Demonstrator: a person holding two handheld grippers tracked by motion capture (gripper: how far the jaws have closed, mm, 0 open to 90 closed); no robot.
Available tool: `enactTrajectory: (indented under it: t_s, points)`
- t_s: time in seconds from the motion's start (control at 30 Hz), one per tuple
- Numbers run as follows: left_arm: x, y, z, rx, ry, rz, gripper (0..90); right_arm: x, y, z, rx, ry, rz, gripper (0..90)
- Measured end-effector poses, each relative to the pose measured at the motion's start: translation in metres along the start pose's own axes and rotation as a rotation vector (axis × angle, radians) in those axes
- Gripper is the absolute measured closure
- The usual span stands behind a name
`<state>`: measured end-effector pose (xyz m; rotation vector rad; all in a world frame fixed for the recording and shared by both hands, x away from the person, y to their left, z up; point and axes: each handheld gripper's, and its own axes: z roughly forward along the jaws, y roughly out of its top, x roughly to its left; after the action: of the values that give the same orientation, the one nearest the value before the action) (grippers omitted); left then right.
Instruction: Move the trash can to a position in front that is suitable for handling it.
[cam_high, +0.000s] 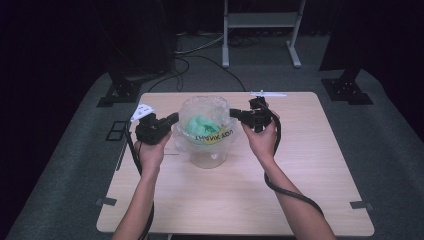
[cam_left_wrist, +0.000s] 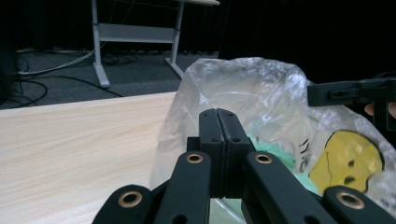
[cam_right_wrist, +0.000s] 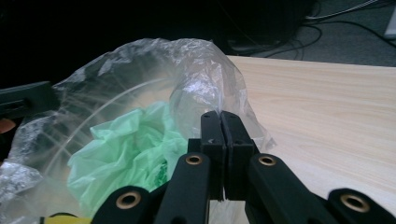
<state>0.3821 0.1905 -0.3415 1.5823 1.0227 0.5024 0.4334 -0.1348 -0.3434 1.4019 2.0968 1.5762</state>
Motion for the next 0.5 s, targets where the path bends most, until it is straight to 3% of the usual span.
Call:
enactTrajectory:
  t_s: [0.33,0.5]
  points:
    - [-0.014,0.006,0.005,-0.022,-0.048,0.009,90.0,0.02,0.008,0.003,0.04,0.069,-0.017,89.3]
    - [-0.025,0.009,0.012,-0.027,-0.079,0.02,90.0,0.023,0.011,0.005,0.056,0.107,0.008,88.9]
